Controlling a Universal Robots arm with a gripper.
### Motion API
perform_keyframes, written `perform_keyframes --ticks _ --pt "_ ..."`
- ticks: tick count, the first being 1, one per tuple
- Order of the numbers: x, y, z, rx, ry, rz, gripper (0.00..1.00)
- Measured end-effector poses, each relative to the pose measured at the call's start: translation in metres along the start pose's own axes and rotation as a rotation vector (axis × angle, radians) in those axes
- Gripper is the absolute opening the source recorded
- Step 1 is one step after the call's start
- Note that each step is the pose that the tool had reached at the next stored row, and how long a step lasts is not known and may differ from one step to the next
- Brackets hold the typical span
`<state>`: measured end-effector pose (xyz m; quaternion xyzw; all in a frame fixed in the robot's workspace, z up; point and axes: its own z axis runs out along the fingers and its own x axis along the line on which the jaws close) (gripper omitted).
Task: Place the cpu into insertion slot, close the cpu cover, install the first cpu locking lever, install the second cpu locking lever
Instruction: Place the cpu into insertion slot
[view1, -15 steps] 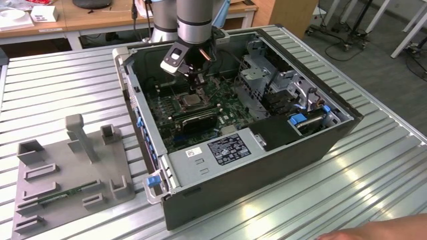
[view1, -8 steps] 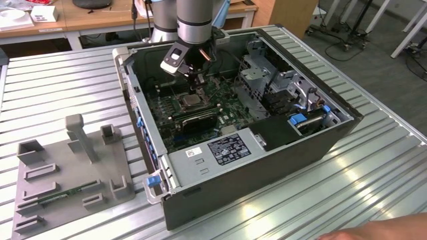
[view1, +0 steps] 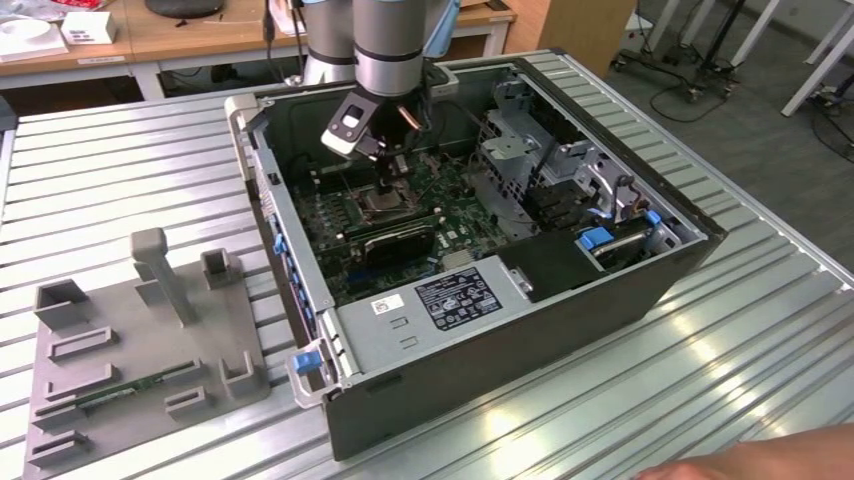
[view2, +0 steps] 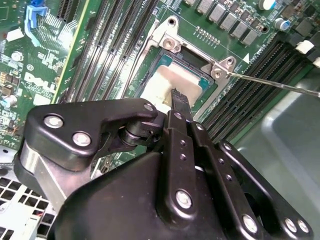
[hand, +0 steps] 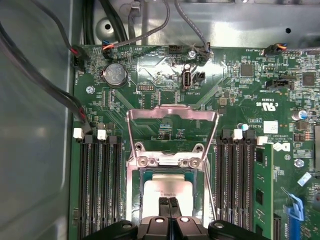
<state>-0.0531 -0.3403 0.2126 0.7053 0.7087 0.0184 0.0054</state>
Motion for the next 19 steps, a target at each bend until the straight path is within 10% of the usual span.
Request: perform_keyframes --ticks 19 --pt "-0.0002 -0.0004 0.0108 0.0001 -0.0001 0.0 0.11"
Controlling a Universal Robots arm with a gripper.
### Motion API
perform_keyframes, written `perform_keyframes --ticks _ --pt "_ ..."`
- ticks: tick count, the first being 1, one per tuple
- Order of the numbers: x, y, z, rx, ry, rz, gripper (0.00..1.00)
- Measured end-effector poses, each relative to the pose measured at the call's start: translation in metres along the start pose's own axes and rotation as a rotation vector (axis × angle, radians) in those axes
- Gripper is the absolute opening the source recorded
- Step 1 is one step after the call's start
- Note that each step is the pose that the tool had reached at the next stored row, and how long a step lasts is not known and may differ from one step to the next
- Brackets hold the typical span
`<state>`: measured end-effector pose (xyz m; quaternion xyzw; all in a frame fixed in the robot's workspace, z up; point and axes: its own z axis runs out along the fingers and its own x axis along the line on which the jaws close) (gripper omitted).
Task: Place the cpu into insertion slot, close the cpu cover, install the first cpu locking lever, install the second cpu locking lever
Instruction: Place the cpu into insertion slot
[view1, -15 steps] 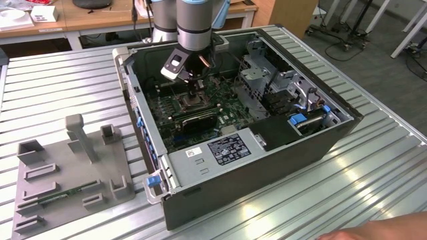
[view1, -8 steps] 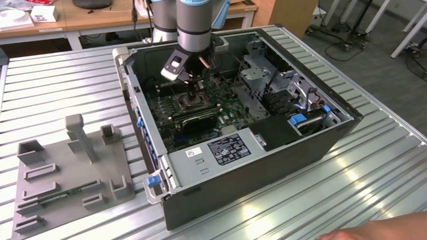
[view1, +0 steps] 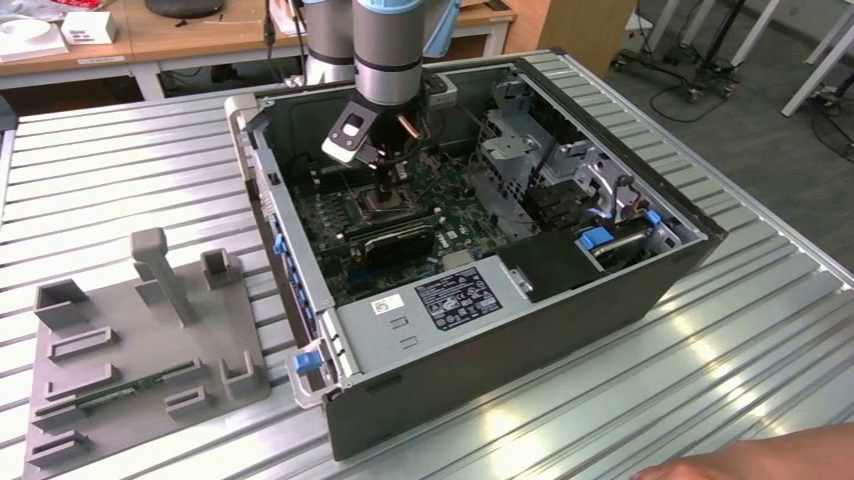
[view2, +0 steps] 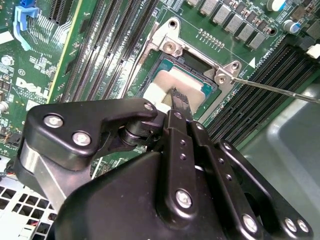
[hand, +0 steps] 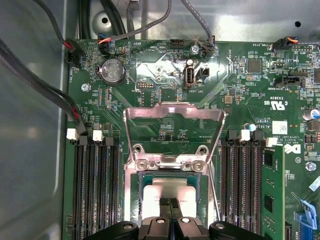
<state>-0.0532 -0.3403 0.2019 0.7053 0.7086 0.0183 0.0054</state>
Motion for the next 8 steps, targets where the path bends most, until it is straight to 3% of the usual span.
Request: perform_keyframes --ticks 8 --pt "-0.0002 -0.0002 0.0029 0.0005 -0.0008 0.0 0.11"
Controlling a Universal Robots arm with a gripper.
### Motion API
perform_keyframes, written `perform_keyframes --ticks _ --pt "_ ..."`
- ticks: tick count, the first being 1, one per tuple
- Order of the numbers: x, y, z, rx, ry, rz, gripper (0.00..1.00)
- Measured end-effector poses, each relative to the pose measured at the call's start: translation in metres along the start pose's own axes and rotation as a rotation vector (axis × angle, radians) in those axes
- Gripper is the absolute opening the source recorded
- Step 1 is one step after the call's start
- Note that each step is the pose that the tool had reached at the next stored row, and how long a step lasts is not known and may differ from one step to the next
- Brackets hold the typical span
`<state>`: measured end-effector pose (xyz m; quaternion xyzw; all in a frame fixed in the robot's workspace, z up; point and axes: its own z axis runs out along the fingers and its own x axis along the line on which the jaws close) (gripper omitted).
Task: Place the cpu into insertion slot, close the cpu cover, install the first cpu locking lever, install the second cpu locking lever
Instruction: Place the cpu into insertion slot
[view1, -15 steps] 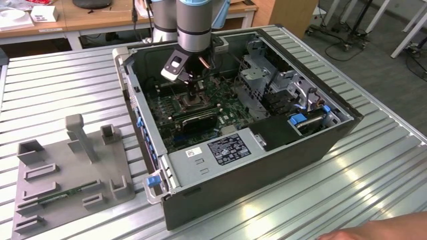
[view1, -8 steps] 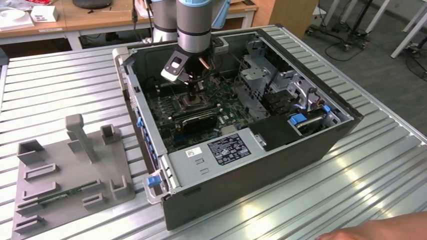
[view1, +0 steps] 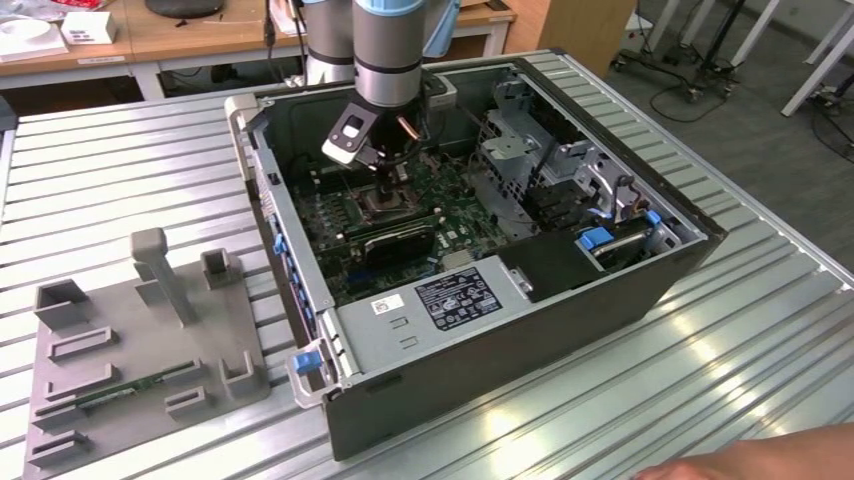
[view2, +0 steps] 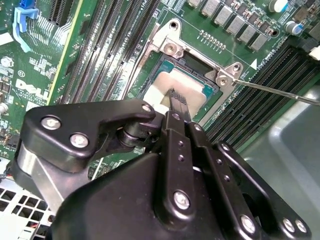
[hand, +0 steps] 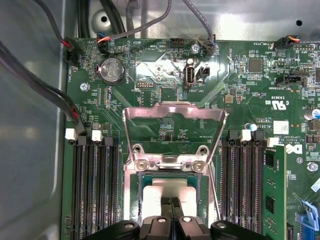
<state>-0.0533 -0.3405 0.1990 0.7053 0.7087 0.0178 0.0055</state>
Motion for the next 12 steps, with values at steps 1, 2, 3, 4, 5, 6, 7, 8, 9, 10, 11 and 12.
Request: perform_keyframes --ticks 1,2,3,4,5,6,7,8,9,10,11,12 --pt "0.0 0.0 0.0001 -0.0001 0.0001 0.0 0.11" --pt "0.0001 0.0001 0.0003 -0.0004 0.0005 0.0 0.11" --pt "0.0002 0.0001 0.0004 -0.0006 0.0008 0.0 0.11" --pt "0.0002 0.0001 0.0004 -0.0006 0.0008 0.0 0.11" --pt "0.0002 0.0001 0.0004 -0.0005 0.0008 0.0 0.11" --pt "0.0002 0.0001 0.0004 -0.0005 0.0007 0.0 0.11" --pt "0.0001 0.0001 0.0004 -0.0005 0.0007 0.0 0.11" --pt "0.0001 0.0001 0.0004 -0.0005 0.0007 0.0 0.11" --pt "0.0001 0.0001 0.0005 -0.0005 0.0008 0.0 0.11" --pt "0.0002 0.0001 0.0005 -0.0005 0.0007 0.0 0.11" --pt "0.0002 0.0001 0.0005 -0.0005 0.0008 0.0 0.11" --pt "0.0002 0.0001 0.0005 -0.0005 0.0008 0.0 0.11"
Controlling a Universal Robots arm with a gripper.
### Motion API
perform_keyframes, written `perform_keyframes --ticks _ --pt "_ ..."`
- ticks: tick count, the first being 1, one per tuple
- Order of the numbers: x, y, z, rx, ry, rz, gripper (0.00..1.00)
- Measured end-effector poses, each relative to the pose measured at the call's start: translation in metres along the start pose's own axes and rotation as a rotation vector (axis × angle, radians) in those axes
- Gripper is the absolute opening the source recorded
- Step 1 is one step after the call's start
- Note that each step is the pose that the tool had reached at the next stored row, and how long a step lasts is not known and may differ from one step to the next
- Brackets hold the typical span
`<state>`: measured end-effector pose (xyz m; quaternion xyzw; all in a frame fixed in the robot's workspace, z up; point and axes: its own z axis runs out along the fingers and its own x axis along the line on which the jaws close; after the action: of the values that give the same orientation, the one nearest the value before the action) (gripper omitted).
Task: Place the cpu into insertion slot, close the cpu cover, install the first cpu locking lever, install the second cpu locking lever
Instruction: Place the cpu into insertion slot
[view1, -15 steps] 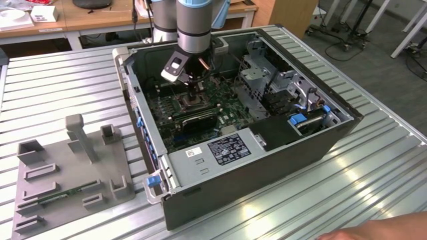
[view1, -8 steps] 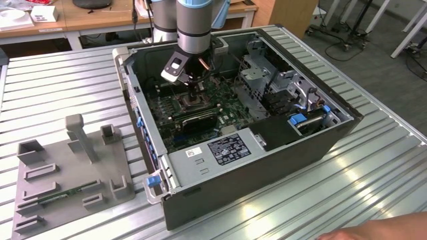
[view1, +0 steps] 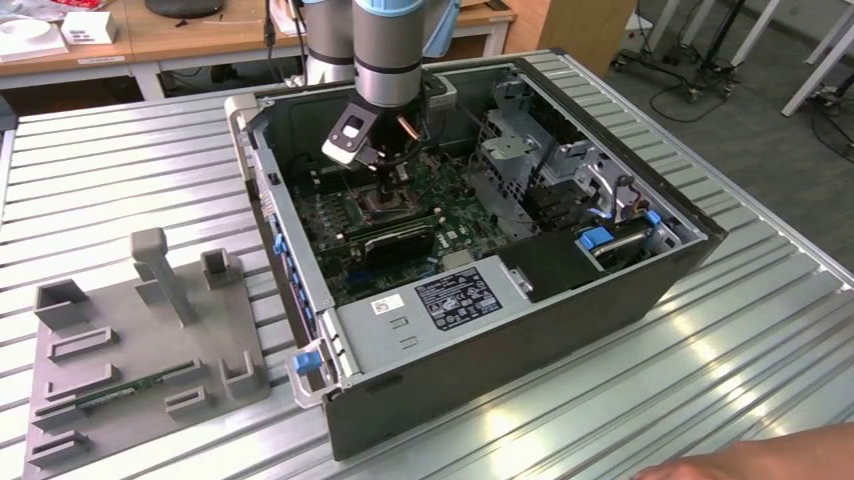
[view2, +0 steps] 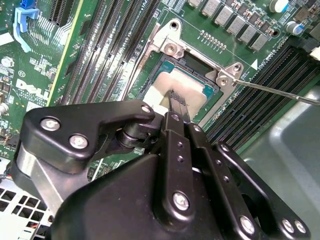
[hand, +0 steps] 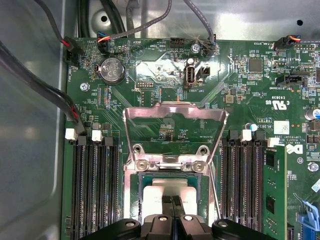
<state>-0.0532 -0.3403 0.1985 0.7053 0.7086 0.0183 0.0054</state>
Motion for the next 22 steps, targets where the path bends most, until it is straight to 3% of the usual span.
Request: perform_keyframes --ticks 6,17,22 --pt "0.0002 0.0002 -0.0012 -0.0009 0.0013 0.0 0.11" --pt "0.0003 0.0004 -0.0132 -0.0001 0.0 0.0 0.11" --pt "0.0003 0.0005 -0.0141 -0.0001 0.0001 0.0 0.11"
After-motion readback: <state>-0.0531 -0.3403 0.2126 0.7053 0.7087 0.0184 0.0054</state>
